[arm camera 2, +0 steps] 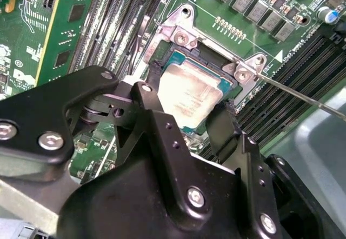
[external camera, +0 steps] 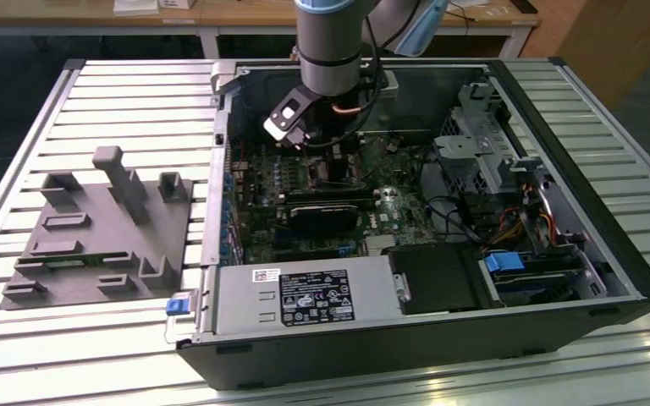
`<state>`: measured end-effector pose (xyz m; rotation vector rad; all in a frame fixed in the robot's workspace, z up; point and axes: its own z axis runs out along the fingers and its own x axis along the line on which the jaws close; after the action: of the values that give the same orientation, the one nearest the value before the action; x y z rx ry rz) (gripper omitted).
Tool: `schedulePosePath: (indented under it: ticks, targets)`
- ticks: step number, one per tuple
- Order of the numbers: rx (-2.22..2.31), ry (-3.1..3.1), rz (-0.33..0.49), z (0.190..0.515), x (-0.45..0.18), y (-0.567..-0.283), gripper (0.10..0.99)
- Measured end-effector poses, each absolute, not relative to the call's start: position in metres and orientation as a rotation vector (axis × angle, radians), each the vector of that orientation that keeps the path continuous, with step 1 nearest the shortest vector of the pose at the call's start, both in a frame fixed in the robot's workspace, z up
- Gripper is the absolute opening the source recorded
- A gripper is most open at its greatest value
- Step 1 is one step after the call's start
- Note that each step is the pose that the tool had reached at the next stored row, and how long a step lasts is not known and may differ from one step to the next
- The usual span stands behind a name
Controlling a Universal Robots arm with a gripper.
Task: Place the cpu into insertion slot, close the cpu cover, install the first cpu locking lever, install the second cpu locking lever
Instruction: 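Place the cpu into insertion slot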
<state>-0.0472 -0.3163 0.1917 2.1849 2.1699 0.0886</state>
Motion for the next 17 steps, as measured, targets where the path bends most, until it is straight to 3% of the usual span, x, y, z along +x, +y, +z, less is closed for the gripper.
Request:
schedulePosePath:
  ticks: [8, 9, 12, 15, 16, 17]
  targets:
    - [2.191, 2.176, 0.077, 0.202, -0.045, -0.316, 0.592]
    - [2.194, 2.179, 0.072, 0.202, -0.045, -0.316, 0.529]
    - [2.201, 2.186, 0.056, 0.205, -0.042, -0.316, 0.471]
    - [2.208, 2.193, 0.043, 0.206, -0.041, -0.316, 0.298]
    - [2.209, 2.194, 0.040, 0.206, -0.040, -0.316, 0.298]
    - [2.210, 2.195, 0.038, 0.206, -0.040, -0.316, 0.239]
